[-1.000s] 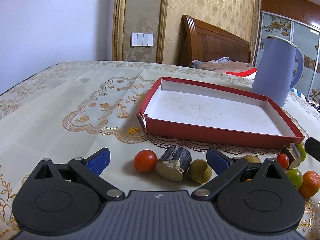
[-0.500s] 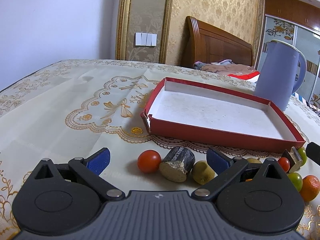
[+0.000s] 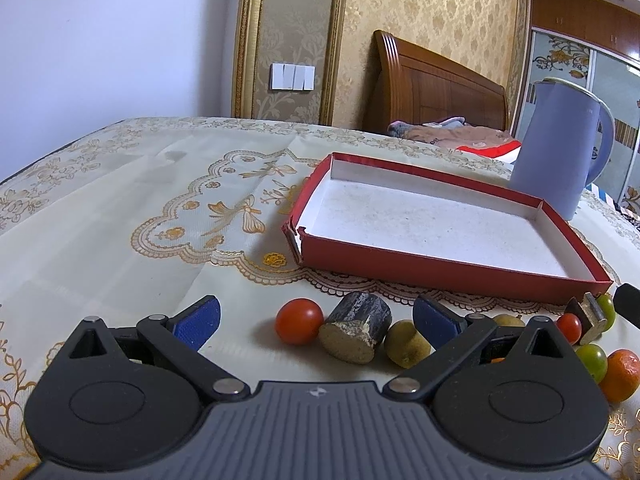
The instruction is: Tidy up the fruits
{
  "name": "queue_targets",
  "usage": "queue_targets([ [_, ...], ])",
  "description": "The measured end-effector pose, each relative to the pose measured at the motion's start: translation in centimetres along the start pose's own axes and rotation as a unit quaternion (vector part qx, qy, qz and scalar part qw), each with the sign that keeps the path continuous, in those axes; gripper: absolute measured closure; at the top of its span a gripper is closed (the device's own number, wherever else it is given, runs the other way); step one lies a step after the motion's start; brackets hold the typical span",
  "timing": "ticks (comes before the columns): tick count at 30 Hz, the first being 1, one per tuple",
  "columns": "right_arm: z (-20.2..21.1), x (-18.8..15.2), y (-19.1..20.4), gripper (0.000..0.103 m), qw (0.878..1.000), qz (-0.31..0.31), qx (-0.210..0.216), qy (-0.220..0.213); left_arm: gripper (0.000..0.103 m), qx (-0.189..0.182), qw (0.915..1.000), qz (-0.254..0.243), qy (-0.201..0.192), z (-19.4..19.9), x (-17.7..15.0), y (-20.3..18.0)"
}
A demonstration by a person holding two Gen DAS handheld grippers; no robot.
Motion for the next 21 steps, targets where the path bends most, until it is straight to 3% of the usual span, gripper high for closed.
queue_targets([
  [9, 0.43, 0.16, -0.25, 0.0, 1.0, -0.007, 0.001, -0.015, 0.0, 0.002, 1.0, 0.0, 0.001, 0.06, -0.04, 0.07],
  [21, -0.11, 0.24, -1.01, 0.0, 0.999, -0.036, 0.011, -0.004, 0.0, 0.002, 1.0, 0.001, 0.002, -0.01, -0.08, 0.13],
])
Point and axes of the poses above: each gripper's, at about its wrist camera, not at the fingertips, and z roughly against the way its jaws point, y to its left, x to its top, the point moved 9 cm from there along -z, roughly the way its jaws point, and after that the axes turned 13 degrees about -x, right-handed, at the moved point
